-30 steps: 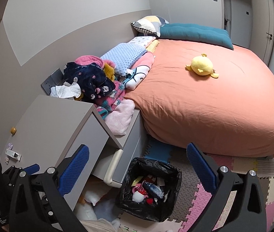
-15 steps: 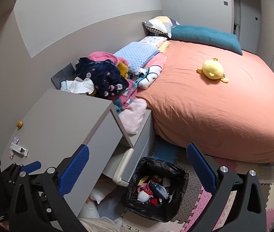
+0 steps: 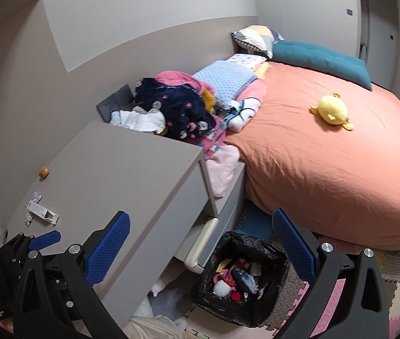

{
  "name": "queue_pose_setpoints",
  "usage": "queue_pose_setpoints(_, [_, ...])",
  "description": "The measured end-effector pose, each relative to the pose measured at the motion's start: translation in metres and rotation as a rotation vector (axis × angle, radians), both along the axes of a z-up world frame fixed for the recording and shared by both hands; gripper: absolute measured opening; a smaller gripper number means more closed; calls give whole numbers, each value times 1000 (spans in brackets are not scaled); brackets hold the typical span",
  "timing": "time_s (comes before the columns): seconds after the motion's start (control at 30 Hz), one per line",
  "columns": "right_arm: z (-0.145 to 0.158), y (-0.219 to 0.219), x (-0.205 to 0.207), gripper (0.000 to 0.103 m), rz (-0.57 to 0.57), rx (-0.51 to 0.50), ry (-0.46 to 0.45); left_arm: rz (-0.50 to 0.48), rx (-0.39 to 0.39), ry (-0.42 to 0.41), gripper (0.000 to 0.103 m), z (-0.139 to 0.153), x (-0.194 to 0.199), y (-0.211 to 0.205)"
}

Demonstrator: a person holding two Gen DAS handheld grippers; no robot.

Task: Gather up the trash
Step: 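Move both open tools back over the desk toward the white box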

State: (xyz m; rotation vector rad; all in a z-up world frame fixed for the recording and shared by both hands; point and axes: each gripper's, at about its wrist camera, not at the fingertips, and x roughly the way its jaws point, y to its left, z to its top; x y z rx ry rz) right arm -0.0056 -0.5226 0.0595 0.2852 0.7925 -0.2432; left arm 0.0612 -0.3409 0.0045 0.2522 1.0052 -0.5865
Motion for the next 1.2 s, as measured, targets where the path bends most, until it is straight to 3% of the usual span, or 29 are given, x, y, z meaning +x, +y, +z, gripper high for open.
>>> queue_pose_setpoints(0.57, [-8,74,55,100,127,3,23,125,-2,-8,97,2,27,79])
queue_pose_setpoints(1.2, [-22,178,116,100,317,22,42,301,-4,-11,97,-9,58,194])
